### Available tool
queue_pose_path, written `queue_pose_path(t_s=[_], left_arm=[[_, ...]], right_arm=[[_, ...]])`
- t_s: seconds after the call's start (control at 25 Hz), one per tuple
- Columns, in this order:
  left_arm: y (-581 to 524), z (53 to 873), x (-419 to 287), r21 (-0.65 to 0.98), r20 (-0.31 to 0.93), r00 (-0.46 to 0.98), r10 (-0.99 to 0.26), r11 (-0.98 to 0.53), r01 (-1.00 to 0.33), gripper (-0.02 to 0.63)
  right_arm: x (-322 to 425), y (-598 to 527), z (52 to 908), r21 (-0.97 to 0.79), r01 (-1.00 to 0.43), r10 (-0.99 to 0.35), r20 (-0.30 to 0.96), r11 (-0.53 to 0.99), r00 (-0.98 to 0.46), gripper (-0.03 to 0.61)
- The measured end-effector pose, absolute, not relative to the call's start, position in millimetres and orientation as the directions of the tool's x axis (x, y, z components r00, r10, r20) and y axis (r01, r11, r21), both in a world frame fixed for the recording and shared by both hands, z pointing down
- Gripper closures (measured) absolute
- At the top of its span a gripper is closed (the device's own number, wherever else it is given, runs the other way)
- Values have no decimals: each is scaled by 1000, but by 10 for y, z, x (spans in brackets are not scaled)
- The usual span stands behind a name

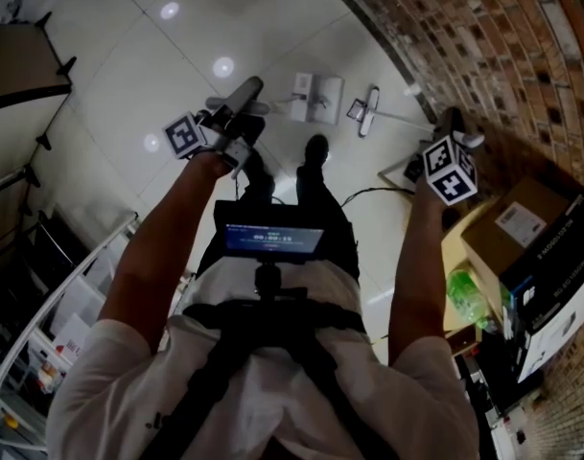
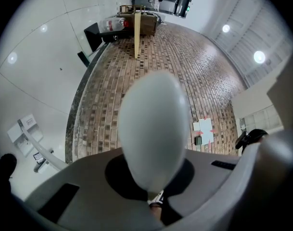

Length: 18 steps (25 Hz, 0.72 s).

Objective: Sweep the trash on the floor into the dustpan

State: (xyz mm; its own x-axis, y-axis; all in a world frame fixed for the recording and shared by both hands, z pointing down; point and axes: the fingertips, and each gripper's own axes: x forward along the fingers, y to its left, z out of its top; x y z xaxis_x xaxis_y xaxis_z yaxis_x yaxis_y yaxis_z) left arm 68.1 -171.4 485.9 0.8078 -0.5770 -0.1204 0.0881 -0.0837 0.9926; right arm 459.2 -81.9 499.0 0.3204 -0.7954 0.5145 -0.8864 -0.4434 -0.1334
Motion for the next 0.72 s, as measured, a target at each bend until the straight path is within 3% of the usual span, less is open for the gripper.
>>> queue_pose_path(t_s=[0.32,0.72], left_arm=[[-1719,4865,661,991,-129,808,-574,-92,93,613],[-1786,4841,178,991,-133,730,-670,-110,80,613]], right_arm=[[4158,-1071,4821,-240,-888,-841,485,-392,241,552],[3339,-1318,4645,-275,-939,-888,456,-204,59,554]])
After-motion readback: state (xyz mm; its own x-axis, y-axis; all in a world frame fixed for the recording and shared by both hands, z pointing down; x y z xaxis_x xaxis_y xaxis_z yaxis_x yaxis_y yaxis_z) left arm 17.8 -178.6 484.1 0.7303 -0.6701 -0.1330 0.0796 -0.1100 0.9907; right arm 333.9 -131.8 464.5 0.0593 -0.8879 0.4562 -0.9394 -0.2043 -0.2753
